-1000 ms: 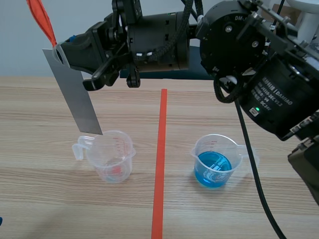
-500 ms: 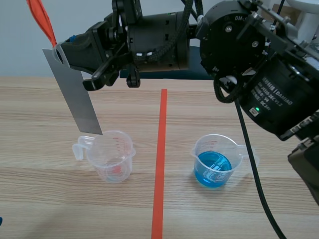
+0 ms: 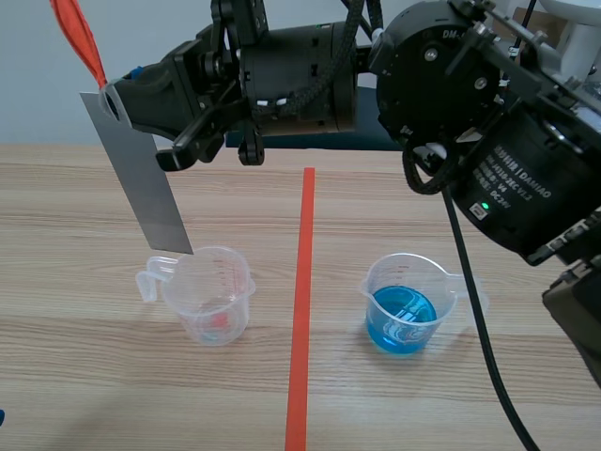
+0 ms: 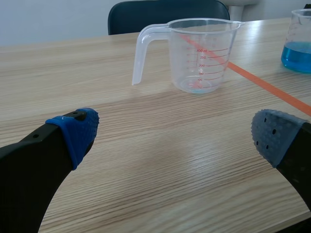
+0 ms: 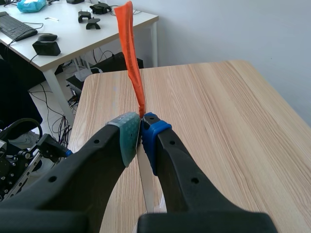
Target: Do the redox reaction experiment. move the plate over the left beaker
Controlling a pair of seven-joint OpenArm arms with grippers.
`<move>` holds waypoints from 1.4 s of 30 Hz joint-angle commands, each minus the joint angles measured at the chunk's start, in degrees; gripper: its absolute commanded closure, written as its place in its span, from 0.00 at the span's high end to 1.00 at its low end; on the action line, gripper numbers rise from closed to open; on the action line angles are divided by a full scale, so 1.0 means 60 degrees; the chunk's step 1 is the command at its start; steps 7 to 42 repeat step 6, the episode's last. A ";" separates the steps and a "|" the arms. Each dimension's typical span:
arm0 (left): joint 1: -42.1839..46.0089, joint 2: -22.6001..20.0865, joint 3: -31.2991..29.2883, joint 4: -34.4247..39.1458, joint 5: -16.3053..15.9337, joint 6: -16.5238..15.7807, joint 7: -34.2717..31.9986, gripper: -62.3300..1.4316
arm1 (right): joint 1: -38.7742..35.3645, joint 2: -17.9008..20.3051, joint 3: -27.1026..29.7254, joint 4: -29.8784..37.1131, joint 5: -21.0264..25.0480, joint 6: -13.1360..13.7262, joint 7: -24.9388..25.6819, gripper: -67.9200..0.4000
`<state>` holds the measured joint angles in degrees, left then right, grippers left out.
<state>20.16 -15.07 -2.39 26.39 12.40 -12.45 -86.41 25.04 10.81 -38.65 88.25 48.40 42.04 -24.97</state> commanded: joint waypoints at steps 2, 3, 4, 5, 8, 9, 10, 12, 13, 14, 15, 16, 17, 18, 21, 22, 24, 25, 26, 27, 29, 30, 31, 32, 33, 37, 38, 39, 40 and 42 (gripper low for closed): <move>-0.0007 -0.0033 0.0018 0.0157 -0.0062 -0.0025 -0.0426 1.00 | 0.0215 -0.0058 0.0066 0.0098 0.0109 0.0073 0.0146 0.01; -0.0007 -0.0033 0.0018 0.0157 -0.0062 -0.0025 -0.0426 1.00 | 0.0215 -0.0058 0.0066 0.0098 0.0113 0.0073 0.0146 0.01; -0.0007 -0.0033 0.0018 0.0157 -0.0062 -0.0025 -0.0426 1.00 | 0.0215 -0.0058 0.0066 0.0098 0.0113 0.0073 0.0146 0.01; -0.0007 -0.0033 0.0018 0.0157 -0.0062 -0.0025 -0.0426 1.00 | 0.0215 -0.0058 0.0066 0.0098 0.0113 0.0073 0.0146 0.01; -0.0007 -0.0033 0.0018 0.0157 -0.0062 -0.0025 -0.0426 1.00 | 0.0215 -0.0058 0.0066 0.0098 0.0113 0.0073 0.0146 0.01; -0.0007 -0.0033 0.0018 0.0157 -0.0062 -0.0025 -0.0426 1.00 | 0.0215 -0.0058 0.0066 0.0098 0.0113 0.0073 0.0146 0.01; -0.0007 -0.0033 0.0018 0.0157 -0.0062 -0.0025 -0.0426 1.00 | 0.0215 -0.0058 0.0066 0.0098 0.0113 0.0073 0.0146 0.01; -0.0007 -0.0033 0.0018 0.0157 -0.0062 -0.0025 -0.0426 1.00 | 0.0215 -0.0058 0.0066 0.0098 0.0113 0.0073 0.0146 0.01; -0.0007 -0.0033 0.0018 0.0157 -0.0062 -0.0025 -0.0426 1.00 | 0.0215 -0.0058 0.0066 0.0098 0.0113 0.0073 0.0146 0.01; -0.0007 -0.0033 0.0018 0.0157 -0.0062 -0.0025 -0.0426 1.00 | 0.0215 -0.0058 0.0066 0.0098 0.0113 0.0073 0.0146 0.01; -0.0007 -0.0033 0.0018 0.0157 -0.0062 -0.0025 -0.0426 1.00 | 0.0215 -0.0058 0.0066 0.0098 0.0113 0.0073 0.0146 0.01; -0.0007 -0.0033 0.0018 0.0157 -0.0062 -0.0025 -0.0426 1.00 | 0.0215 -0.0058 0.0066 0.0098 0.0113 0.0073 0.0146 0.01; -0.0007 -0.0033 0.0018 0.0157 -0.0062 -0.0025 -0.0426 1.00 | 0.0215 -0.0058 0.0066 0.0098 0.0113 0.0073 0.0146 0.01; -0.0007 -0.0033 0.0018 0.0157 -0.0062 -0.0025 -0.0426 1.00 | 0.0215 -0.0058 0.0066 0.0098 0.0113 0.0073 0.0146 0.01; -0.0007 -0.0033 0.0018 0.0157 -0.0062 -0.0025 -0.0426 1.00 | 0.0215 -0.0058 0.0066 0.0098 0.0113 0.0073 0.0146 0.01; -0.0007 -0.0033 0.0018 0.0157 -0.0062 -0.0025 -0.0426 1.00 | 0.0215 -0.0058 0.0066 0.0098 0.0113 0.0073 0.0146 0.01; -0.0007 -0.0033 0.0018 0.0157 -0.0062 -0.0025 -0.0426 1.00 | 0.0215 -0.0058 0.0066 0.0098 0.0113 0.0073 0.0146 0.01; -0.0007 -0.0033 0.0018 0.0157 -0.0062 -0.0025 -0.0426 1.00 | 0.0215 -0.0058 0.0066 0.0098 0.0113 0.0073 0.0146 0.01; -0.0007 -0.0033 0.0018 0.0157 -0.0062 -0.0025 -0.0426 1.00 | 0.0215 -0.0058 0.0066 0.0098 0.0113 0.0073 0.0146 0.01; -0.0007 -0.0033 0.0018 0.0157 -0.0062 -0.0025 -0.0426 1.00 | 0.0215 -0.0058 0.0066 0.0098 0.0113 0.0073 0.0146 0.01; -0.0007 -0.0033 0.0018 0.0157 -0.0062 -0.0025 -0.0426 1.00 | 0.0215 -0.0058 0.0066 0.0098 0.0113 0.0073 0.0146 0.01; -0.0007 -0.0033 0.0018 0.0157 -0.0062 -0.0025 -0.0426 1.00 | 0.0215 -0.0058 0.0066 0.0098 0.0113 0.0073 0.0146 0.01; -0.0007 -0.0033 0.0018 0.0157 -0.0062 -0.0025 -0.0426 1.00 | 0.0215 -0.0058 0.0066 0.0098 0.0113 0.0073 0.0146 0.01; -0.0007 -0.0033 0.0018 0.0157 -0.0062 -0.0025 -0.0426 1.00 | 0.0215 -0.0058 0.0066 0.0098 0.0113 0.0073 0.0146 0.01; -0.0007 -0.0033 0.0018 0.0157 -0.0062 -0.0025 -0.0426 1.00 | 0.0215 -0.0058 0.0066 0.0098 0.0113 0.0073 0.0146 0.01; -0.0007 -0.0033 0.0018 0.0157 -0.0062 -0.0025 -0.0426 1.00 | 0.0215 -0.0058 0.0066 0.0098 0.0113 0.0073 0.0146 0.01; -0.0007 -0.0033 0.0018 0.0157 -0.0062 -0.0025 -0.0426 1.00 | 0.0215 -0.0058 0.0066 0.0098 0.0113 0.0073 0.0146 0.01; -0.0007 -0.0033 0.0018 0.0157 -0.0062 -0.0025 -0.0426 1.00 | 0.0215 -0.0058 0.0066 0.0098 0.0113 0.0073 0.0146 0.01; -0.0007 -0.0033 0.0018 0.0157 -0.0062 -0.0025 -0.0426 1.00 | 0.0215 -0.0058 0.0066 0.0098 0.0113 0.0073 0.0146 0.01; -0.0007 -0.0033 0.0018 0.0157 -0.0062 -0.0025 -0.0426 1.00 | 0.0215 -0.0058 0.0066 0.0098 0.0113 0.0073 0.0146 0.01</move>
